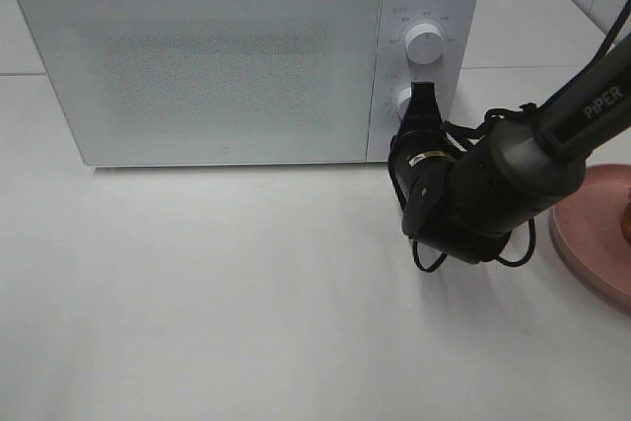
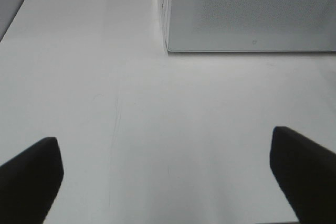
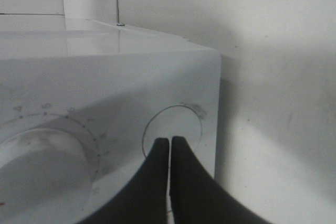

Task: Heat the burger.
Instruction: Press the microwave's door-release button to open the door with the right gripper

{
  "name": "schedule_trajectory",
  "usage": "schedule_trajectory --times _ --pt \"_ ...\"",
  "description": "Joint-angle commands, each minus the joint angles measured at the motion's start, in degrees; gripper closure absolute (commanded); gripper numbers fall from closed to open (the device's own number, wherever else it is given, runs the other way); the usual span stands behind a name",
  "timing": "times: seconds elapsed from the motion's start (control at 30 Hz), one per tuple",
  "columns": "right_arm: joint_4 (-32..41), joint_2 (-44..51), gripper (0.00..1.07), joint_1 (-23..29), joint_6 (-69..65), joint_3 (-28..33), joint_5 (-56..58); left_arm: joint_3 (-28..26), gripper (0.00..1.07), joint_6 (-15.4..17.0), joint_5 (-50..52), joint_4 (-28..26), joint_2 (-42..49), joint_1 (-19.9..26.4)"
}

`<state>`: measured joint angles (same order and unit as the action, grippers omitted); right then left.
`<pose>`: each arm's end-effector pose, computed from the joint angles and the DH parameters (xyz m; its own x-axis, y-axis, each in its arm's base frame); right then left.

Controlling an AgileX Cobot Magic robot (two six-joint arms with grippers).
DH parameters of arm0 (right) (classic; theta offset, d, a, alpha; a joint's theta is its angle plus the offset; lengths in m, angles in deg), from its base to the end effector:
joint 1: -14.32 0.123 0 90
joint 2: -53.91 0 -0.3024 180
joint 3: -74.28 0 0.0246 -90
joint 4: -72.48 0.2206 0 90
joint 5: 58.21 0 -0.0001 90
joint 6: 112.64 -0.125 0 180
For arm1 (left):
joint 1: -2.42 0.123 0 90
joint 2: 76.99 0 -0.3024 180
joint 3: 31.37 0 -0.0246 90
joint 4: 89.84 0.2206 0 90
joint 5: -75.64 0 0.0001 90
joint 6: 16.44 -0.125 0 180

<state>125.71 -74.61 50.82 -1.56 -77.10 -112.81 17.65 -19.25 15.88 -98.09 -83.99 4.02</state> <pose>0.3548 0.1611 0.1228 0.1213 0.9922 -0.0282 0.3450 -0.0155 0.9385 -0.0186 -0.0160 0.2500 -0.4325 -0.0358 -0.9009 0.0738 0.9945 -0.0749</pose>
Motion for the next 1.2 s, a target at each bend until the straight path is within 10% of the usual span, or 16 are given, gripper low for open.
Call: schedule_trajectory --times 0.03,1.2 --pt "-0.8 -1.3 1.07 -1.0 1.4 -2.3 0.2 0.2 0.07 0.3 0.4 -0.4 0.4 0.1" --pt "-0.1 -5.9 1.07 -2.2 6.3 -12.8 -8.4 0.2 0.07 0.3 0.4 -0.4 0.4 0.1"
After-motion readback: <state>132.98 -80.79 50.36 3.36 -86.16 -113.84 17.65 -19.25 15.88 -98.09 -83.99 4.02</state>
